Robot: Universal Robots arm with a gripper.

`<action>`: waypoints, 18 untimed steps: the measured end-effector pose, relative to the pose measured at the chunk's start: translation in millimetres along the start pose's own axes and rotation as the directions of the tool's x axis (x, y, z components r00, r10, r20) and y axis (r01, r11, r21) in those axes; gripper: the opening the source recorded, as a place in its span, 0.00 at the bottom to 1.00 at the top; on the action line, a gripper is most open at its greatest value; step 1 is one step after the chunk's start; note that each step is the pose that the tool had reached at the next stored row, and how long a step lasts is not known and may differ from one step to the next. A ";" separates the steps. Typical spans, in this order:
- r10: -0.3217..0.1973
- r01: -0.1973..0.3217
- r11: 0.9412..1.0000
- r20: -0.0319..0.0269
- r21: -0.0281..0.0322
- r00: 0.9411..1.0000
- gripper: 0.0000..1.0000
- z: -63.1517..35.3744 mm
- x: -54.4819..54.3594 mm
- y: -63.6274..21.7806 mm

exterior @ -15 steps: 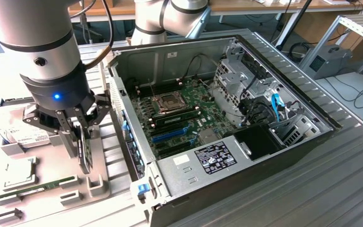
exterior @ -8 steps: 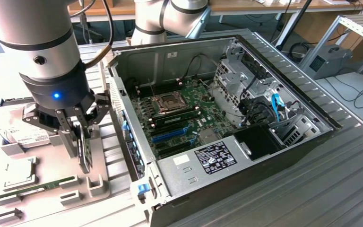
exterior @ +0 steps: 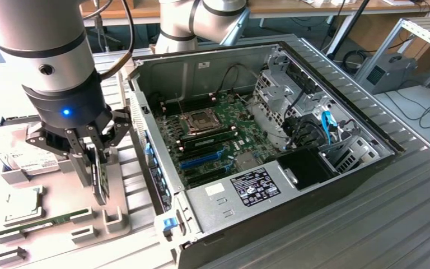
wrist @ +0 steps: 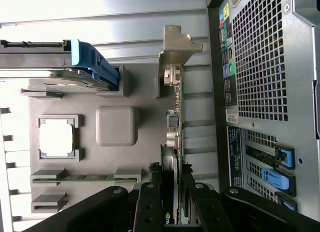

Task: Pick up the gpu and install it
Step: 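Pick up the gpu and move the gpu toward the slot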

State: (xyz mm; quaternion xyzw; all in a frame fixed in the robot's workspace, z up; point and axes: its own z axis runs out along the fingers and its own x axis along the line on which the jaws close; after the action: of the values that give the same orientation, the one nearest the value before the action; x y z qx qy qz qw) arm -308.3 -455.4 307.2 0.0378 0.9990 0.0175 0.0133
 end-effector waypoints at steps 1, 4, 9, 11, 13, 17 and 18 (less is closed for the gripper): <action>0.000 0.000 1.000 0.000 0.000 1.000 0.26 -0.2 0.0 0.0; 0.000 0.000 1.000 0.000 0.000 1.000 0.26 -1.9 -0.1 0.3; 0.000 0.000 1.000 0.000 0.000 1.000 0.26 -2.2 0.0 0.3; 0.000 0.000 1.000 0.000 0.000 1.000 0.26 -2.5 0.0 0.4; 0.000 0.000 1.000 0.000 0.000 1.000 0.26 -3.0 -0.1 0.4; 0.000 0.000 1.000 0.000 0.000 1.000 0.26 -4.1 -0.1 0.5; 0.000 0.000 1.000 0.000 0.000 1.000 0.26 -4.4 -0.1 0.5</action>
State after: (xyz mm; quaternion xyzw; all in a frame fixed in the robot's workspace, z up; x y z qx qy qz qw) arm -308.3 -455.0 311.6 0.0378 0.9990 0.0175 0.0132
